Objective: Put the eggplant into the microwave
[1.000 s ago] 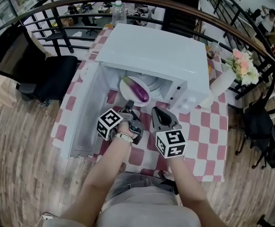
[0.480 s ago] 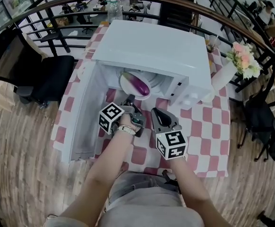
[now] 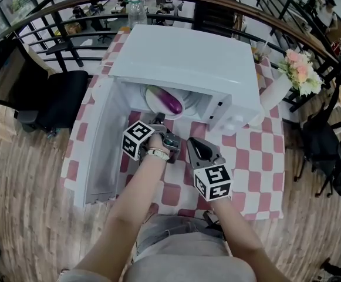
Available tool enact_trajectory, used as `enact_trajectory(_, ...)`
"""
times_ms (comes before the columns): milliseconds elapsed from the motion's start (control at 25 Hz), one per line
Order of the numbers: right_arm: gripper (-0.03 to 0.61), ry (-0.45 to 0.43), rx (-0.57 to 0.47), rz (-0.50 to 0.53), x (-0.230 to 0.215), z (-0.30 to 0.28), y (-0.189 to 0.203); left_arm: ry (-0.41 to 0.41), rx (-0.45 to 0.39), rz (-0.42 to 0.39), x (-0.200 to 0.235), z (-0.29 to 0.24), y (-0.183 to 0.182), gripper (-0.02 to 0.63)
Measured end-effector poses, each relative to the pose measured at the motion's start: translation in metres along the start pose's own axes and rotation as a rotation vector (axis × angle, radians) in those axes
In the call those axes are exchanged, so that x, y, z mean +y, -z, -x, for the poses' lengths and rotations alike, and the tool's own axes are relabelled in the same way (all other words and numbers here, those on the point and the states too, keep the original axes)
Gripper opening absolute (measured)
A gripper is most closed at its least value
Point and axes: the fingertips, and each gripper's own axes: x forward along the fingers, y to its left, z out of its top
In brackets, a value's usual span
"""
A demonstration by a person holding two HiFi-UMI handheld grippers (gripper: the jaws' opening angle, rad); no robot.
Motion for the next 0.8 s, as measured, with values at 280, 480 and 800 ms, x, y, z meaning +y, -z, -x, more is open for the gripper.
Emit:
enact_trajectory(280,0.026,0.009,0.013,-0.009,-0.004,-0.001,0.005,-0.079,-0.003,-0.004,0.001,-0.01,-0.003,0.036)
enact_trajectory(480,0.026,0.01,0.026,-0.017,-0.005,-0.003,0.008,-0.148,0.022,0.052,0.018,-0.016,0.002,0.172)
enact_trajectory(800,0.026,0.023,0.035,-0.027,-0.011,-0.003,0.013,-0.171,0.041,0.06,0.021,-0.03,0.005,0.216)
